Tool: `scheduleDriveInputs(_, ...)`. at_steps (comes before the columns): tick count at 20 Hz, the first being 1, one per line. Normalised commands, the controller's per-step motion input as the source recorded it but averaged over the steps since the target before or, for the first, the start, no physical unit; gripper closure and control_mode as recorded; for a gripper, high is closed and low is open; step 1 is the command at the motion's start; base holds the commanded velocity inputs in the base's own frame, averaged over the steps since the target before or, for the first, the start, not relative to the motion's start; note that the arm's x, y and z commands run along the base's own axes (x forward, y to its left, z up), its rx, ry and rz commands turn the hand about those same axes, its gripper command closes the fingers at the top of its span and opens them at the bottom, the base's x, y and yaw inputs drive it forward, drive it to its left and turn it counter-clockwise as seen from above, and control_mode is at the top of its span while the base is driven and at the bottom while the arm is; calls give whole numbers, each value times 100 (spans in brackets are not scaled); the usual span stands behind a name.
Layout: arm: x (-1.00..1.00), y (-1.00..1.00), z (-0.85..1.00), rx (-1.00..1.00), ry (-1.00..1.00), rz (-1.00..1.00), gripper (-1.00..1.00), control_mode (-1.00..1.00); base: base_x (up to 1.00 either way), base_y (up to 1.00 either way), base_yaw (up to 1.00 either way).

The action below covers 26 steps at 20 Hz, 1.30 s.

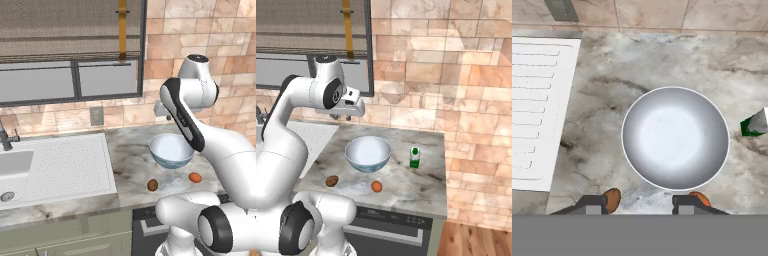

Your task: Gather the eggs and milk located in the vicinity of the sink area and place them right next to the bowl.

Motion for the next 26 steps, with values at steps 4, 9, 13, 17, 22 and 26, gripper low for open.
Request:
scheduleDriveInputs(4,0,0,0,0,-6,0,-100,-100,0,0,0)
scheduleDriveInputs(9,-7,0,-1,0,-13,-1,-100,-100,0,0,0)
scheduleDriveInputs(13,-13,1,-3,0,-18,-5,-100,-100,0,0,0)
scheduleDriveInputs(17,-20,0,-1,0,-10,-13,-100,-100,0,0,0)
scheduleDriveInputs(22,-18,2,-1,0,0,-13,-100,-100,0,0,0)
scheduleDriveInputs(26,-8,1,-5,0,9,-10,-100,-100,0,0,0)
